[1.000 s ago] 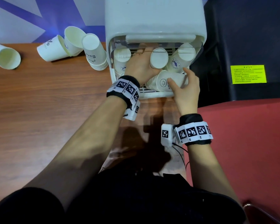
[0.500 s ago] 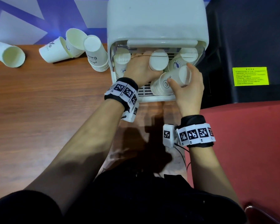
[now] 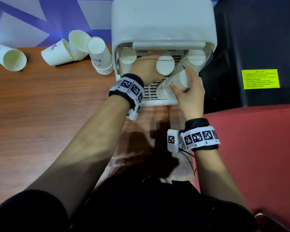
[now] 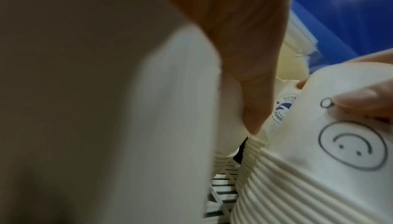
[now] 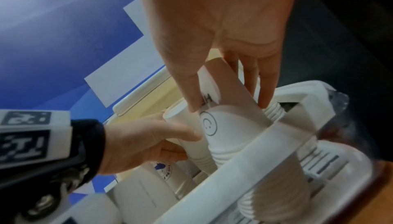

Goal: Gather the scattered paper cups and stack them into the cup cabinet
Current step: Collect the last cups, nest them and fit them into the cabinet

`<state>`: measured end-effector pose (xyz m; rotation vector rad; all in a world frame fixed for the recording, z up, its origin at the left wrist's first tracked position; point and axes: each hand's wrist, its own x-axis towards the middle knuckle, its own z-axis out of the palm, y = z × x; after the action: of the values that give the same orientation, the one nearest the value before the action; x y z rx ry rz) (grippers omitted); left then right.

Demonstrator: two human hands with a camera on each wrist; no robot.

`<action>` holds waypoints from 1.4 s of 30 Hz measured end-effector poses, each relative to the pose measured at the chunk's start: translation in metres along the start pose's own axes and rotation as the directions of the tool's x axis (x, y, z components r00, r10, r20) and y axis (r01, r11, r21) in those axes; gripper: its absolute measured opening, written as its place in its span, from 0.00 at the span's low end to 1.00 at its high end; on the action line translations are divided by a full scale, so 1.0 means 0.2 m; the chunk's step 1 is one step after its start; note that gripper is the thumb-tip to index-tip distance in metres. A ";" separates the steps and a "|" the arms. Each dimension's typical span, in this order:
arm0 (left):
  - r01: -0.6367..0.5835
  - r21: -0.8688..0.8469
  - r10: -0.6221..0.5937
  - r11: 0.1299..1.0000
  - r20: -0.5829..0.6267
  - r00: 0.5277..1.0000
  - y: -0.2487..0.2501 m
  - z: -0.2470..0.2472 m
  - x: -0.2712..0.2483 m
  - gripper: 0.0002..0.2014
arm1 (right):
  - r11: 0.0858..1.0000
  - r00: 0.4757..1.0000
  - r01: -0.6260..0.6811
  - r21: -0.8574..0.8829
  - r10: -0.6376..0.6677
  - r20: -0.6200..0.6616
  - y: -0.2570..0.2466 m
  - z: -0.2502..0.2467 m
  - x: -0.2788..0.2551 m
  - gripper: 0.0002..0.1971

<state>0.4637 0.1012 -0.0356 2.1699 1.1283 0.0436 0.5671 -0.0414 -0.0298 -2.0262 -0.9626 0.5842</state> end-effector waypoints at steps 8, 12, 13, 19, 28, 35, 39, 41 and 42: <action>-0.107 -0.059 0.107 0.992 -0.014 0.994 -0.06 0.02 -0.07 0.31 | 1.000 1.000 0.002 0.007 -0.002 -0.016 0.02 -0.01 -0.01 0.31; -0.047 -0.042 0.043 0.998 -0.077 0.996 -0.08 0.05 -0.11 0.34 | 1.000 1.000 -0.002 0.024 0.002 -0.009 0.01 0.00 -0.02 0.31; -0.041 -0.049 0.036 0.998 -0.109 0.993 -0.07 0.06 -0.11 0.35 | 1.000 1.000 -0.001 0.023 0.001 0.002 0.01 0.00 -0.02 0.32; -0.156 -0.099 0.119 0.983 -0.308 0.944 -0.04 0.09 -0.19 0.26 | 0.999 0.994 0.040 0.010 -0.041 0.103 0.01 0.02 -0.02 0.31; -0.124 -0.079 0.095 0.989 -0.303 0.948 -0.11 0.06 -0.27 0.29 | 0.998 0.986 -0.010 -0.066 0.021 0.167 -0.04 0.08 -0.05 0.40; -0.129 -0.225 0.010 0.966 -0.463 0.886 -0.20 -0.01 -0.63 0.24 | 0.989 0.998 0.066 -0.135 -0.067 -0.003 -0.20 0.06 -0.23 0.36; -0.049 -0.276 -0.090 0.960 -0.468 0.879 -0.35 -0.04 -0.86 0.25 | 0.993 0.992 0.115 -0.039 -0.113 0.050 -0.33 0.16 -0.36 0.31; -0.035 -0.264 -0.096 0.964 -0.467 0.879 -0.43 -0.06 -0.95 0.23 | 0.992 0.988 0.125 -0.027 -0.122 0.092 -0.40 0.23 -0.41 0.29; -0.025 -0.269 -0.108 0.963 -0.468 0.877 -0.48 -0.09 -1.00 0.23 | 0.992 0.986 0.122 -0.027 -0.119 0.114 -0.44 0.28 -0.44 0.28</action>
<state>0.2657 0.0017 -0.0247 1.9350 1.3478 0.7136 0.4392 -0.0499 0.0164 -1.9652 -1.1605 0.6251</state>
